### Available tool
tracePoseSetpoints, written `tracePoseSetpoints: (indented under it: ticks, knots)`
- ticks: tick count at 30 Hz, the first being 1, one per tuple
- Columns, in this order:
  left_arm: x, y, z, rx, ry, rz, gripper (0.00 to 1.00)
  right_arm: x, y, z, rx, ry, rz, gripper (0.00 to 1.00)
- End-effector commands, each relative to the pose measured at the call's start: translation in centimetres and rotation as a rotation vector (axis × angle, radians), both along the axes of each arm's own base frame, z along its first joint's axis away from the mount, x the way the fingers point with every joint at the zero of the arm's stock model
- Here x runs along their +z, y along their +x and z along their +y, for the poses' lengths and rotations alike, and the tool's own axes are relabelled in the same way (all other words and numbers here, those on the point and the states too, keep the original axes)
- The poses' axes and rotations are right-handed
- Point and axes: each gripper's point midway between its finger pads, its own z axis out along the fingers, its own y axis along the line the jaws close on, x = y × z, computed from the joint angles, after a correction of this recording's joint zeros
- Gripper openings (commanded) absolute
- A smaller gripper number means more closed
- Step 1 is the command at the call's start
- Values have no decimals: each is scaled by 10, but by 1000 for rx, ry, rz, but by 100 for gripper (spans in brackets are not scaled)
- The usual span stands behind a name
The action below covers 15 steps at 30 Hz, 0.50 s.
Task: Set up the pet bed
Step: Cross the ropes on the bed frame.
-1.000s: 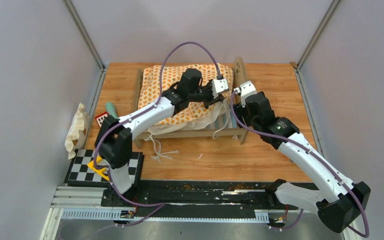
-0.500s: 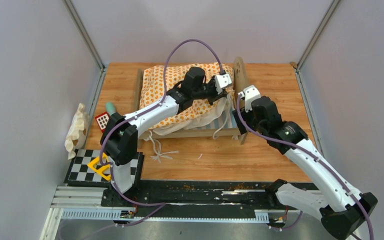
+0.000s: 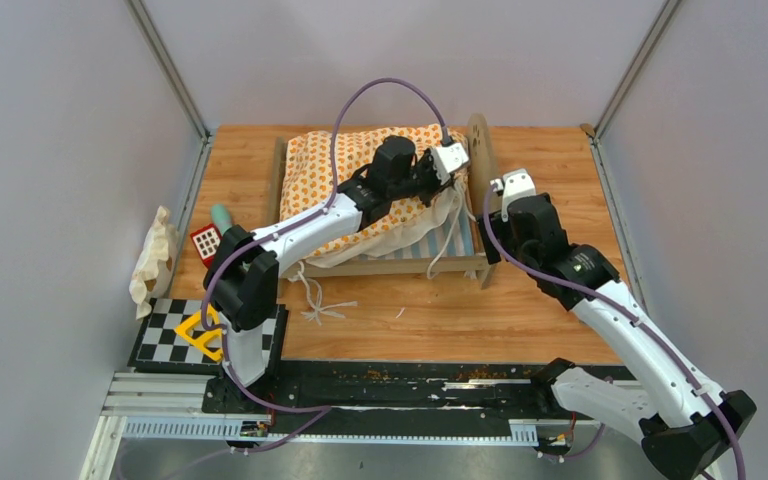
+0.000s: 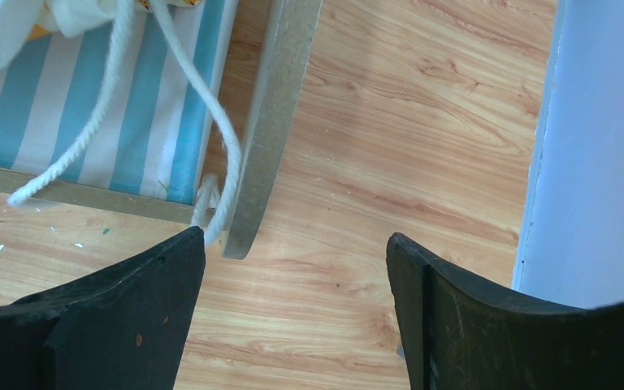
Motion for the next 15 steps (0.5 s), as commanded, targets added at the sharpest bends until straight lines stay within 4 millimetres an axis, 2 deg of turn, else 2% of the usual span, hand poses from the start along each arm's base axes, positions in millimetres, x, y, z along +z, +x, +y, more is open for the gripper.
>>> tracePoseSetpoints:
  ticks: [1,10,15]
  knots:
    - [54,28,6,142,-105,-122,0,8,4,-5,-60,34,-51,82]
    - [77,55,30,339,-141,-197,0,9,3,-7,-63,37,-60,81]
    - [74,55,26,326,-145,-189,0,8,3,-6,-61,38,-59,81]
